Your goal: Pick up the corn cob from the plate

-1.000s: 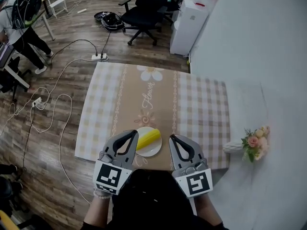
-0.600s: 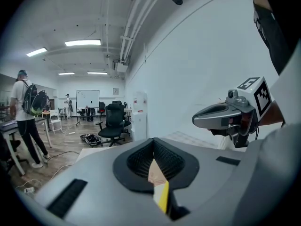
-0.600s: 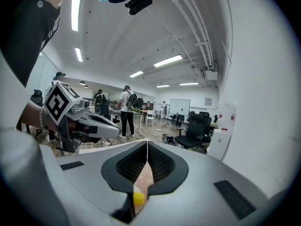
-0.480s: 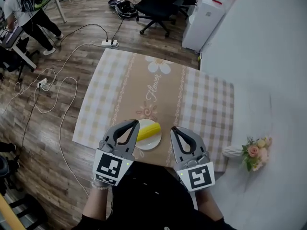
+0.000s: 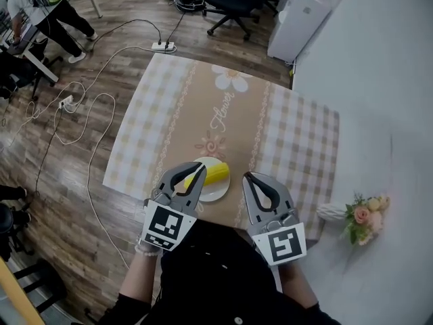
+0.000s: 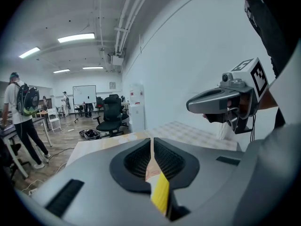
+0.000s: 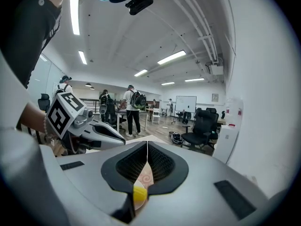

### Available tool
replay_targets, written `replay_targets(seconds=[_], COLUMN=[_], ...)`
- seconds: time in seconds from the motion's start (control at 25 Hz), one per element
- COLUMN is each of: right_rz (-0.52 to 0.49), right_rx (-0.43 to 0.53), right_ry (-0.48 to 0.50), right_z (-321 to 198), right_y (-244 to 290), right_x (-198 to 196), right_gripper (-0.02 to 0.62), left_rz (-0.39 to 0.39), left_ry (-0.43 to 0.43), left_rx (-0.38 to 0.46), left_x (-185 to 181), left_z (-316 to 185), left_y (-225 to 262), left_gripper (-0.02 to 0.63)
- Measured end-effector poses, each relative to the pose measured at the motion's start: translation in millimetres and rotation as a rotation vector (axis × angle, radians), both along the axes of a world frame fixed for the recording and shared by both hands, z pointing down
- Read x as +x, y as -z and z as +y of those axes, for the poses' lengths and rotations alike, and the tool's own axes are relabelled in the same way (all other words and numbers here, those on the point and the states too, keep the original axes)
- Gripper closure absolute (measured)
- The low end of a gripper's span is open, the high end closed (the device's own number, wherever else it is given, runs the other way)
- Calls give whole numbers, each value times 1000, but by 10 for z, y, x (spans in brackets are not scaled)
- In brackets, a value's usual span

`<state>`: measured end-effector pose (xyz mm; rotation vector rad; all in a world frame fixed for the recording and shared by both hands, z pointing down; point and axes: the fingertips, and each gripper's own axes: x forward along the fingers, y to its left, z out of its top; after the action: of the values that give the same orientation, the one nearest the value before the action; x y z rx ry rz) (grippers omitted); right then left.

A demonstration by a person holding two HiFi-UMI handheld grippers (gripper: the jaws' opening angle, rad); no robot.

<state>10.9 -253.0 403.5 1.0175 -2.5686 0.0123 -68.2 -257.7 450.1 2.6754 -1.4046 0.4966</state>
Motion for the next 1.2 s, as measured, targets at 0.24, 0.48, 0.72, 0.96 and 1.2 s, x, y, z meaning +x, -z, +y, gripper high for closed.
replay_targets(seconds=[0.24,0.48,0.72,0.96,1.2], right_rz=[0,1,-1,12,10], right_rx=[-29,-45,-53,-61,-76], right_ry=[4,-5,-37,-71,-101], right_z=[8,32,46,51,89], right_y=[-104,-159,-177,-201,-228], right_x=[64,138,249,367,425], right_gripper=[554,554,554,554,554], left_rz=[-17,-77,-74,-88,-147], left_ry=[6,-20,-17,-54,-103], left_rx=[-76,-180,-256,-349,-406], left_x=[68,166,227,296,344], left_z=[-41,-11,-44,-5,9], left_y=[-310,-816,-1151,-1486,-1772], left_gripper=[530,450,398,371,357])
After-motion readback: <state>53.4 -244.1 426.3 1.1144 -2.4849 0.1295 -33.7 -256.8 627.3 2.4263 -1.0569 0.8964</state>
